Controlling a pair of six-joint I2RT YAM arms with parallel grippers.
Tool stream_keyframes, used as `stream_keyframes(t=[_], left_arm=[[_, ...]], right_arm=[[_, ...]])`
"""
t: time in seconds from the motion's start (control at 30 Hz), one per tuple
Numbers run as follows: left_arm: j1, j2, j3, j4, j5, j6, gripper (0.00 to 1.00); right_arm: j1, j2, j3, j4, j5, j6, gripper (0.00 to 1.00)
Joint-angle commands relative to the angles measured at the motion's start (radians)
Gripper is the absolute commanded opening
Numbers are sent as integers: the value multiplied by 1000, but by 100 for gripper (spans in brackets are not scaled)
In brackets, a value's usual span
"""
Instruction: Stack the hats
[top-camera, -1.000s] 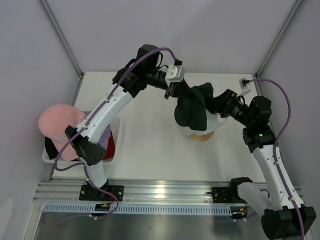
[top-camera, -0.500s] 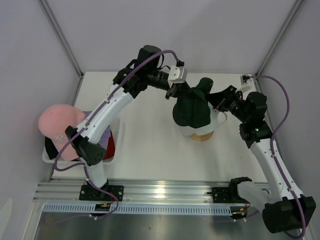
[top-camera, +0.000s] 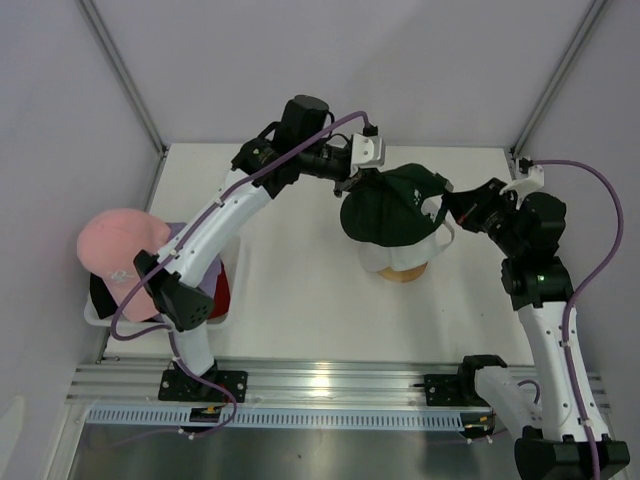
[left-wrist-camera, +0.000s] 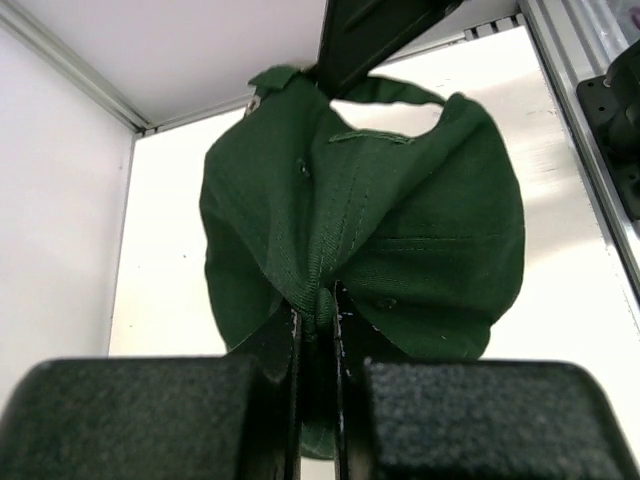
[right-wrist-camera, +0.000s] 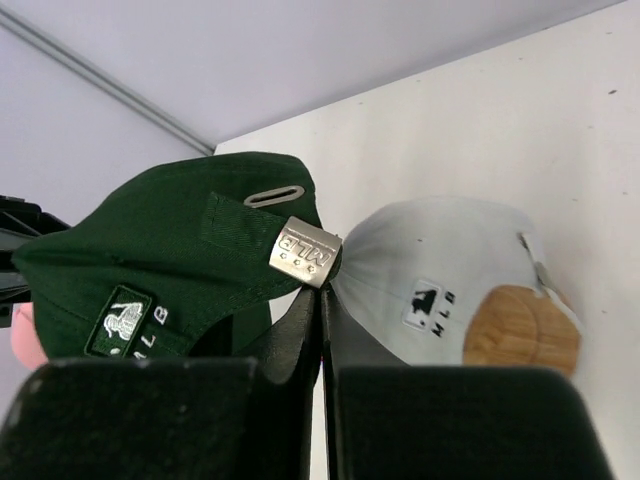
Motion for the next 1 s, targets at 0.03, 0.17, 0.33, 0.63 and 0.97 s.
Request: stream_keyframes(t=[0.03, 0.17, 0.33, 0.63, 0.97], left_arm=[[-6, 26, 11, 25, -34, 26, 4], [-32, 70, 12, 39, -97, 47, 4], [-43, 112, 14, 60, -83, 26, 5], [-57, 195, 66, 51, -131, 16, 8], [-58, 221, 98, 50, -203, -86, 16]], right_arm=[[-82, -38, 8, -141, 66, -56, 0], [-84, -69, -44, -204, 75, -56, 0], [-87, -95, -84, -281, 156, -64, 0], [-120, -95, -163, -319, 244, -74, 0], [-148, 5, -190, -180, 138, -51, 0]])
